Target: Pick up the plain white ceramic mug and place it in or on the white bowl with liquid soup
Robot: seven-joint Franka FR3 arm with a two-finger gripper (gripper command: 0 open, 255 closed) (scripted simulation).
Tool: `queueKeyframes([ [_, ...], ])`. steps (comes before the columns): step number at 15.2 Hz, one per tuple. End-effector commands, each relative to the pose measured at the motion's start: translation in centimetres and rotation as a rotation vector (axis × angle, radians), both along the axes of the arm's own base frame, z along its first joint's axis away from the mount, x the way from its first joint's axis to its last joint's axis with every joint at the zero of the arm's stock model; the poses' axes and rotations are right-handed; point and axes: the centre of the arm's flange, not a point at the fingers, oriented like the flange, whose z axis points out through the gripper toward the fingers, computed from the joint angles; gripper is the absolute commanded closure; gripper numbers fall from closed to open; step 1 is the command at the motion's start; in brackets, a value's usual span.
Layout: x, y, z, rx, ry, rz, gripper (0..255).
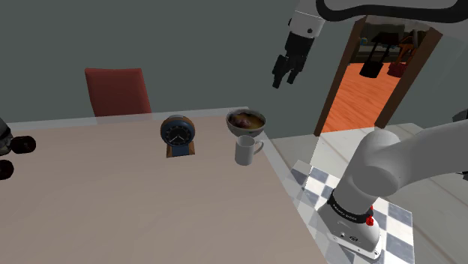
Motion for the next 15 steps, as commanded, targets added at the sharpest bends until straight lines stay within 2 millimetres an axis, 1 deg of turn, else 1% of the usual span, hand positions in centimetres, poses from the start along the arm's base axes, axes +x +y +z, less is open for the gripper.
queueKeyframes([
  [1, 0.0, 0.0, 0.0, 0.000, 0.000, 0.000, 0],
  [8, 5.2, 4.5, -7.2, 0.000, 0.111, -0.091, 0],
  [15, 9.9, 8.5, -14.9, 0.001, 0.222, -0.183, 0],
])
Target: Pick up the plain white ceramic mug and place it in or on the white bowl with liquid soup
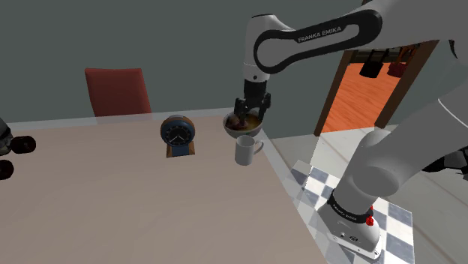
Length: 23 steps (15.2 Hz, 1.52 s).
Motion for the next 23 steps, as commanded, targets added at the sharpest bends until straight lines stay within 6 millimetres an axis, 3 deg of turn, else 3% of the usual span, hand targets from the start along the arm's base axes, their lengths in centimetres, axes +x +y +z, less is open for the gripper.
queueKeyframes([
  [1, 1.2, 1.1, -2.1, 0.000, 0.032, -0.028, 0],
  [7, 4.5, 4.0, -8.7, 0.000, 0.121, -0.101, 0],
  [14, 3.9, 4.2, -12.4, 0.000, 0.121, -0.101, 0],
  [22, 3.8, 4.2, -12.7, 0.000, 0.121, -0.101, 0],
  [23, 3.8, 4.2, -12.7, 0.000, 0.121, -0.101, 255],
])
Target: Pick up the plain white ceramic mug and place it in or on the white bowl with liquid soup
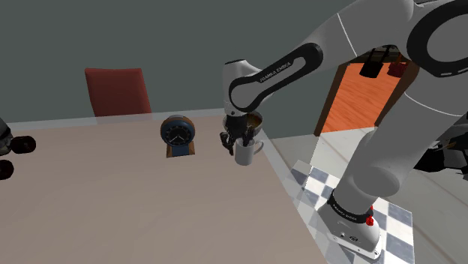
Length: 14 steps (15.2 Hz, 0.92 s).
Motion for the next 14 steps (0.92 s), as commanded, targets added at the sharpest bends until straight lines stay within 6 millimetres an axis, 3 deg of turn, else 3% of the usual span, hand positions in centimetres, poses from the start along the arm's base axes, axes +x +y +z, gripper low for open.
queueKeyframes([
  [1, 0.0, 0.0, 0.0, 0.000, 0.000, 0.000, 255],
  [9, 0.0, 0.0, 0.0, 0.000, 0.000, 0.000, 255],
  [14, 0.0, 0.0, 2.6, 0.000, 0.000, 0.000, 255],
])
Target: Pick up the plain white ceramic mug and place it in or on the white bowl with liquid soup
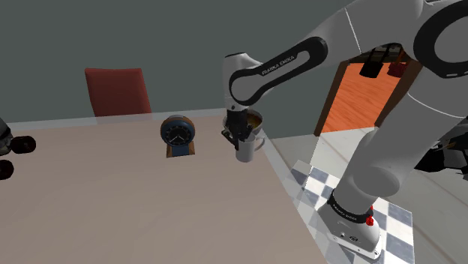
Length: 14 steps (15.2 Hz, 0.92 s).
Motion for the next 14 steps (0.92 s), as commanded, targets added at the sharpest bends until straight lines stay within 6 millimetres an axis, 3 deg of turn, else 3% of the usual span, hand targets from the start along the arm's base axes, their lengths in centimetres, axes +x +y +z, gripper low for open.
queueKeyframes([
  [1, -0.1, 0.0, 1.1, 0.000, 0.000, 0.000, 255],
  [14, -0.1, 0.0, 7.9, 0.000, 0.000, 0.000, 255],
])
